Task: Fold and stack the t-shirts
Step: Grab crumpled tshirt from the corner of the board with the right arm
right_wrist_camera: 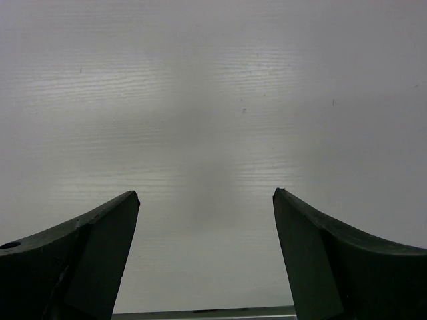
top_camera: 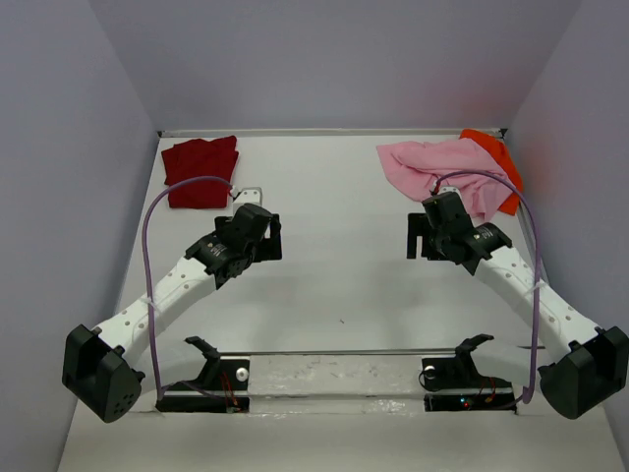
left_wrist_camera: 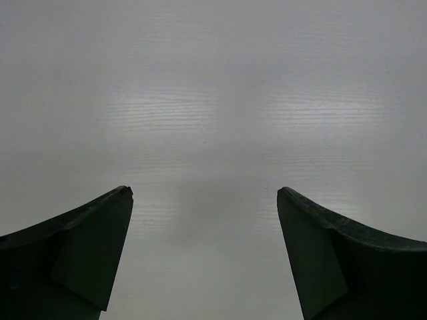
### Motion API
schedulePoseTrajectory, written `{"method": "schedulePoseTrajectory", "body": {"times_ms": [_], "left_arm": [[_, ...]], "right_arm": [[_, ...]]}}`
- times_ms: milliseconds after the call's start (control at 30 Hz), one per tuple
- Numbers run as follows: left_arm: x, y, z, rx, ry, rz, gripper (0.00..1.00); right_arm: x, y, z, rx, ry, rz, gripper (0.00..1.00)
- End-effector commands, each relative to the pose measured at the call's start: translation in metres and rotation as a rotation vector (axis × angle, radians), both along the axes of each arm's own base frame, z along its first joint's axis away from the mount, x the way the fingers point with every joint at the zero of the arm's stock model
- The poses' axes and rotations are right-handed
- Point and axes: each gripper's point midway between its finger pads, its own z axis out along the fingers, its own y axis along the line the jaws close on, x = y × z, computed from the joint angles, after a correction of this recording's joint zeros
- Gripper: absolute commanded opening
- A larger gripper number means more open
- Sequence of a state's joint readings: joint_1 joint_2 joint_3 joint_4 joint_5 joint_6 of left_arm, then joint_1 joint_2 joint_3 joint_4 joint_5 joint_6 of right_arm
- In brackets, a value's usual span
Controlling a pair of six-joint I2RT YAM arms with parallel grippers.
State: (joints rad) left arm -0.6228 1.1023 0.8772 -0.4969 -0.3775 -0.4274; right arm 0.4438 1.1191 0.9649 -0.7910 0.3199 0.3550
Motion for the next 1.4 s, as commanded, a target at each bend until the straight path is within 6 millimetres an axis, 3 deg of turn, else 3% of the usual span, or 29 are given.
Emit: {"method": "schedulePoseTrajectory", "body": {"times_ms": [0,867,1067,1200,1233,1267,1333,1367], "left_arm": [[0.006,-0.004,0.011,-0.009,-0.04,0.003,0.99],[0.006,-0.003,0.012,-0.012,-0.047,0.005,0.99],[0.005,-0.004,0.011,-0.014,-0.043,0.001,0.99],[0.006,-0.004,0.011,-0.011,-0.042,0.003,0.99],[0.006,-0.003,0.012,-0.012,-0.044,0.003,0.99],[0.006,-0.003,0.012,-0.011,-0.045,0.002,0.99],[0.005,-0.002,0.014,-0.017,-0.052,0.007,0.99],[0.005,-0.002,0.014,-0.017,-0.053,0.008,0.99]], "right_arm": [[0.007,0.003,0.013,0.029,-0.074,0.008,0.87],[0.008,0.0,0.012,0.016,-0.075,-0.004,0.87],[0.008,0.031,0.018,0.109,-0.066,0.166,0.92],[0.03,0.003,0.006,-0.088,-0.046,0.085,0.95],[0.036,0.001,-0.009,-0.148,0.012,0.093,0.97],[0.043,-0.005,-0.012,-0.173,0.028,0.072,0.99],[0.06,0.001,-0.01,-0.099,0.052,0.085,1.0],[0.072,-0.013,-0.018,-0.059,0.085,0.034,1.0]]}}
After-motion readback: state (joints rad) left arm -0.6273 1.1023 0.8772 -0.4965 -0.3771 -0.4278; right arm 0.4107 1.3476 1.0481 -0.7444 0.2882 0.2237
